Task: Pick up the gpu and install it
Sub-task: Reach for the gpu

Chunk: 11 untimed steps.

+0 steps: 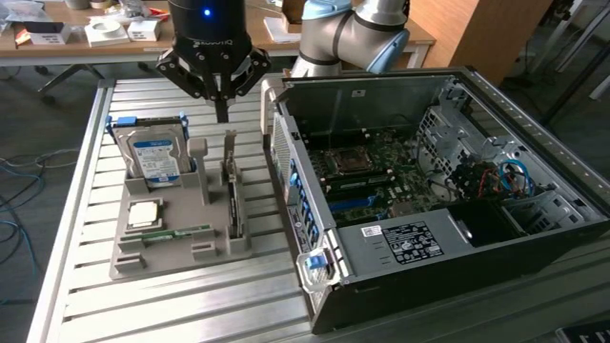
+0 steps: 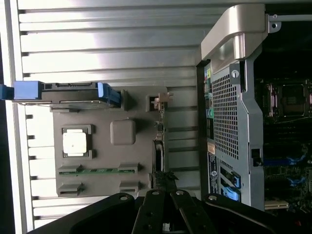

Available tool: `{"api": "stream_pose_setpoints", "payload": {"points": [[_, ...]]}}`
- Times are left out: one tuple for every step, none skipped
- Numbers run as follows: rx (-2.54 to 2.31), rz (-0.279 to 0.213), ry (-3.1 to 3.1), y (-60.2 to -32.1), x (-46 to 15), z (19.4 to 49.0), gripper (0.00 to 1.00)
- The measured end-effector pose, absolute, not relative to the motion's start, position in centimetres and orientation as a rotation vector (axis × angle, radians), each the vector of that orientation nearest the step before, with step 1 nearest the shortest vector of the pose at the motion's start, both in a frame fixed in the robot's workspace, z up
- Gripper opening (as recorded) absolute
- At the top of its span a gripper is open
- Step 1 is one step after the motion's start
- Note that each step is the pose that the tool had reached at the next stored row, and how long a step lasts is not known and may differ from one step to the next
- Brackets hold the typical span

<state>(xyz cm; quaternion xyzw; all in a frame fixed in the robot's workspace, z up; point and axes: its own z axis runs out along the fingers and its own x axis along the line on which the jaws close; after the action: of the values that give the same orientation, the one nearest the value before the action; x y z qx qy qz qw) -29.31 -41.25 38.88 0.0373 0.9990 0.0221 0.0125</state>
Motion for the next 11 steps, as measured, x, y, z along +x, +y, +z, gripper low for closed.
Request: {"api": "stream_pose_setpoints", "payload": {"points": [[0.116,0.069,3.114,-41.3,-29.3,38.9,0.11],[0.117,0.069,3.114,-41.3,-29.3,38.9,0.11],[0.117,0.069,3.114,-41.3,-29.3,38.9,0.11],[0.117,0.069,3.114,-41.3,-29.3,38.7,0.11],[0.117,0.069,3.114,-41.3,-29.3,38.6,0.11],[0.117,0.069,3.114,-41.3,-29.3,38.4,0.11],[0.117,0.069,3.115,-41.3,-29.3,38.2,0.11],[0.117,0.069,3.115,-41.3,-29.3,38.0,0.11],[0.117,0.069,3.116,-41.3,-29.3,37.9,0.11],[0.117,0.069,3.117,-41.3,-29.3,37.7,0.11],[0.117,0.069,3.117,-41.3,-29.3,37.6,0.11]]}}
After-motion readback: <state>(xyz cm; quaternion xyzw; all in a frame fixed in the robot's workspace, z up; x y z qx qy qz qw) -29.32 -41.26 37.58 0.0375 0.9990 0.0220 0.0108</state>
